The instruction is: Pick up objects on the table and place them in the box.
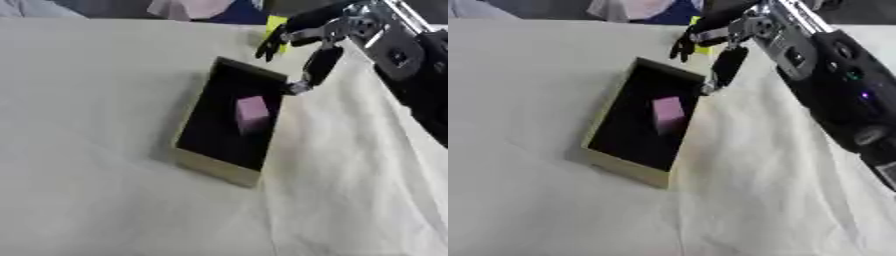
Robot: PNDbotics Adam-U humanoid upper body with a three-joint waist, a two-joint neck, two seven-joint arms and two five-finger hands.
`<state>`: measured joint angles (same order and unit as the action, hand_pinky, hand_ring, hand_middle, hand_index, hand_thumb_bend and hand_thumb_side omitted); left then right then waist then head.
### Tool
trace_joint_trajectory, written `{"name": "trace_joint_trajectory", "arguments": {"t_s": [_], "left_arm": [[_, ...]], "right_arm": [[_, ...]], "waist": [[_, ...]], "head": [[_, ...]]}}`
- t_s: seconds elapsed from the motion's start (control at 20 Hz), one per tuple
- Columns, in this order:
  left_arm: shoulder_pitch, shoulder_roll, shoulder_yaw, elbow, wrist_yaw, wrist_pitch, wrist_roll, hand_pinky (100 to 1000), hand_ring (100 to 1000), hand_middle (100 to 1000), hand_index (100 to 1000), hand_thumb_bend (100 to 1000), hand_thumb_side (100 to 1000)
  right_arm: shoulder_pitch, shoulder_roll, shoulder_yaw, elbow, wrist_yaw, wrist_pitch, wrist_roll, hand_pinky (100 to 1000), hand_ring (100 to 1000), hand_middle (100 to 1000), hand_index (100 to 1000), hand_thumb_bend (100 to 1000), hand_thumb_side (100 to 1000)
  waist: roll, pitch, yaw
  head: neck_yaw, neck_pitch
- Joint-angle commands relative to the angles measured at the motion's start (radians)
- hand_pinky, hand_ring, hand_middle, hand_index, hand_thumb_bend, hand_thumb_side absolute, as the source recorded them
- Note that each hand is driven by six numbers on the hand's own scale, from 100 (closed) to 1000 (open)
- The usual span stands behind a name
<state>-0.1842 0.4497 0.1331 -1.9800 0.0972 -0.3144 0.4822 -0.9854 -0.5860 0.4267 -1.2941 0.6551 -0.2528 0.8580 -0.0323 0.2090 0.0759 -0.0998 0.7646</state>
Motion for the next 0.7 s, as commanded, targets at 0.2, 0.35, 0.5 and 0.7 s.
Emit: {"name": "trace_joint_trajectory", "arguments": {"t_s": [0.2,0.35,0.5,0.7], "left_arm": [[-0.009,0.023,0.009,-0.02,-0.001,-0.003,0.001,687,742,750,845,329,712],[-0.011,0.022,0.009,-0.02,-0.001,-0.004,0.002,687,742,750,845,329,713],[-0.012,0.022,0.009,-0.02,-0.001,-0.004,0.002,686,742,750,845,328,715],[-0.015,0.019,0.011,-0.02,-0.002,-0.004,0.005,686,742,750,845,328,715]], "right_arm": [[0.007,-0.051,-0.108,-0.069,0.086,0.053,-0.062,912,882,794,950,351,334],[0.017,-0.045,-0.149,-0.08,0.132,0.088,-0.102,912,883,796,951,347,340],[0.02,-0.034,-0.153,-0.079,0.183,0.088,-0.122,904,881,791,945,250,478],[-0.039,-0.031,-0.229,-0.029,0.248,0.131,-0.175,911,895,801,957,294,465]], "waist": [[0.006,-0.011,-0.001],[0.008,-0.008,0.0],[0.009,-0.007,0.0],[0.011,0.001,0.002]], "head": [[0.0,0.002],[-0.001,-0.004],[-0.001,-0.004],[0.001,-0.011]]}}
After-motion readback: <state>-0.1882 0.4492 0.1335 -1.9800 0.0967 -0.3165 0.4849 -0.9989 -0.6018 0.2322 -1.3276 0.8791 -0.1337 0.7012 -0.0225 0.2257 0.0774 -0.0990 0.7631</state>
